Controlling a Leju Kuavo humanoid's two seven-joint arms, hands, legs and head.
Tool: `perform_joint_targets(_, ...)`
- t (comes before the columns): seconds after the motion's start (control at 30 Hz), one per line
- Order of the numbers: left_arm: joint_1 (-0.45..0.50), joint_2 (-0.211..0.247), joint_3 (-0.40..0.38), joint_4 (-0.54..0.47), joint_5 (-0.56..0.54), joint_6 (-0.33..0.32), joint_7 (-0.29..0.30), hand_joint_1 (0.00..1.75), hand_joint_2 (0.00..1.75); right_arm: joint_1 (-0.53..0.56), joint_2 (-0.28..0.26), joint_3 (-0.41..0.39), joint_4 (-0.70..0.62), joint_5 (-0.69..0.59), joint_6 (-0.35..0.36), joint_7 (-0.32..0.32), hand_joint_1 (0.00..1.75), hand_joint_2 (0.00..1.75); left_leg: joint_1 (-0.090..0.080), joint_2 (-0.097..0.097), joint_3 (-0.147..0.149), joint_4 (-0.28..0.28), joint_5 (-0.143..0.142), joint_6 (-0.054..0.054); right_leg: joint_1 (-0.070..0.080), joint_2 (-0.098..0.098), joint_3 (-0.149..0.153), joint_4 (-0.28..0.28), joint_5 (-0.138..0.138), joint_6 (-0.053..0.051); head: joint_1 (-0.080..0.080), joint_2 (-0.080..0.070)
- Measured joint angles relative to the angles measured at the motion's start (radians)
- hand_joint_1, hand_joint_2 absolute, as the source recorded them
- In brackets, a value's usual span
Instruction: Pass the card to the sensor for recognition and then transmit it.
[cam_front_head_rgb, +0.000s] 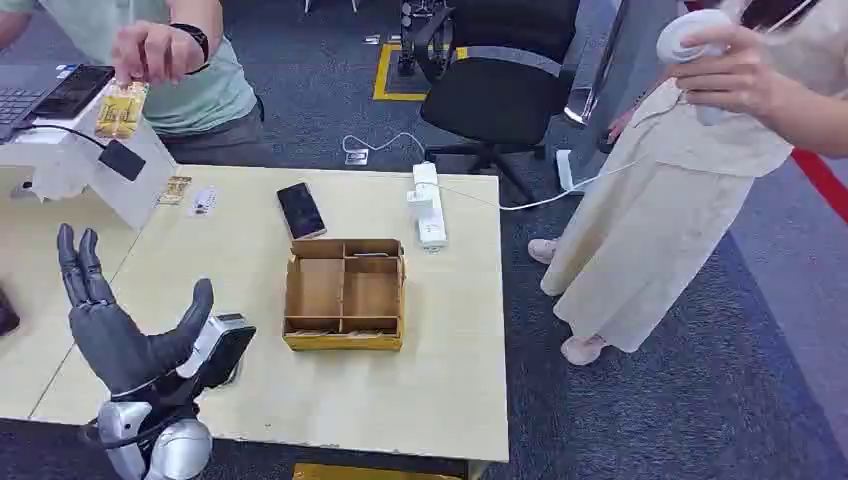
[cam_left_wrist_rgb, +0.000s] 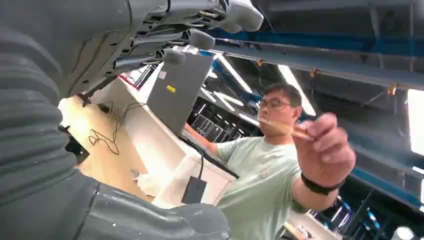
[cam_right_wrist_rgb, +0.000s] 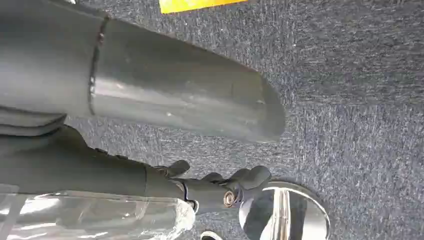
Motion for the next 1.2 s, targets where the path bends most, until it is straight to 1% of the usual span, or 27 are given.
perform_joint_targets(0.1, -0.030, 0.030, -0.013, 0.033, -0.016, 0.000, 0.009, 0.00, 1.75, -0.001, -0.005, 0.002, 0.011, 0.003, -0.001, 0.000, 0.00, 0.00, 0.000, 0.000, 0.000, 0.000, 0.000, 0.000, 0.000, 0.000, 0.000, 0.000, 0.000, 0.000, 0.000, 0.000)
perform_joint_targets(0.27, -0.084, 0.070, -0.025, 0.095, -0.117, 0.000, 0.070, 0.00, 1.75, -0.006, -0.015, 0.015, 0.030, 0.017, -0.003, -0.001, 0.00, 0.00, 0.000, 0.000, -0.001, 0.000, -0.001, 0.001, 0.000, 0.000, 0.000, 0.000, 0.000, 0.000, 0.000, 0.000)
perform_joint_targets(0.43, -0.157, 0.104, -0.026, 0.181, -0.186, 0.000, 0.108, 0.00, 1.75, -0.011, -0.024, 0.028, 0.049, 0.030, -0.009, 0.003, 0.00, 0.00, 0.000, 0.000, -0.001, 0.000, 0.000, 0.001, 0.000, 0.000, 0.000, 0.000, 0.000, 0.000, 0.000, 0.000)
perform_joint_targets(0.47, -0.167, 0.109, -0.025, 0.193, -0.194, 0.000, 0.108, 0.00, 1.75, -0.010, -0.026, 0.031, 0.052, 0.030, -0.010, 0.006, 0.00, 0.00, 0.000, 0.000, -0.001, 0.000, 0.000, 0.001, 0.000, 0.000, 0.000, 0.000, 0.000, 0.000, 0.000, 0.000)
perform_joint_targets(0.73, -0.206, 0.112, -0.013, 0.226, -0.238, 0.000, 0.089, 0.00, 1.75, -0.010, -0.033, 0.045, 0.066, 0.030, -0.016, 0.010, 0.00, 0.00, 0.000, 0.000, -0.001, 0.000, -0.001, 0.001, 0.000, 0.000, 0.000, 0.000, 0.000, 0.000, 0.000, 0.000)
perform_joint_targets(0.8, -0.206, 0.112, -0.005, 0.226, -0.269, 0.000, 0.099, 0.00, 1.75, -0.010, -0.034, 0.048, 0.068, 0.029, -0.016, 0.014, 0.00, 0.00, 0.000, 0.000, -0.001, 0.000, -0.001, 0.000, 0.000, 0.000, 0.000, 0.000, -0.001, 0.001, 0.000, 0.000)
perform_joint_targets(0.97, -0.208, 0.115, 0.022, 0.226, -0.296, 0.000, 0.137, 0.00, 1.75, -0.010, -0.035, 0.048, 0.069, 0.028, -0.016, 0.020, 0.00, 0.00, 0.000, 0.000, -0.001, 0.000, -0.001, 0.000, 0.000, 0.000, -0.001, 0.000, -0.001, 0.001, 0.000, 0.000)
perform_joint_targets(1.1, -0.213, 0.116, 0.036, 0.226, -0.310, 0.000, 0.144, 0.00, 1.75, -0.010, -0.035, 0.048, 0.069, 0.027, -0.016, 0.024, 0.00, 0.00, 0.000, 0.000, -0.001, 0.000, -0.001, 0.000, 0.000, 0.000, -0.001, 0.000, -0.001, 0.001, 0.000, 0.000)
perform_joint_targets(1.2, -0.227, 0.118, 0.037, 0.226, -0.325, 0.000, 0.173, 0.00, 1.75, -0.012, -0.036, 0.050, 0.069, 0.027, -0.016, 0.025, 0.00, 0.00, 0.000, 0.000, -0.001, 0.000, -0.001, 0.000, 0.000, 0.000, 0.000, 0.000, -0.001, 0.001, 0.000, 0.000)
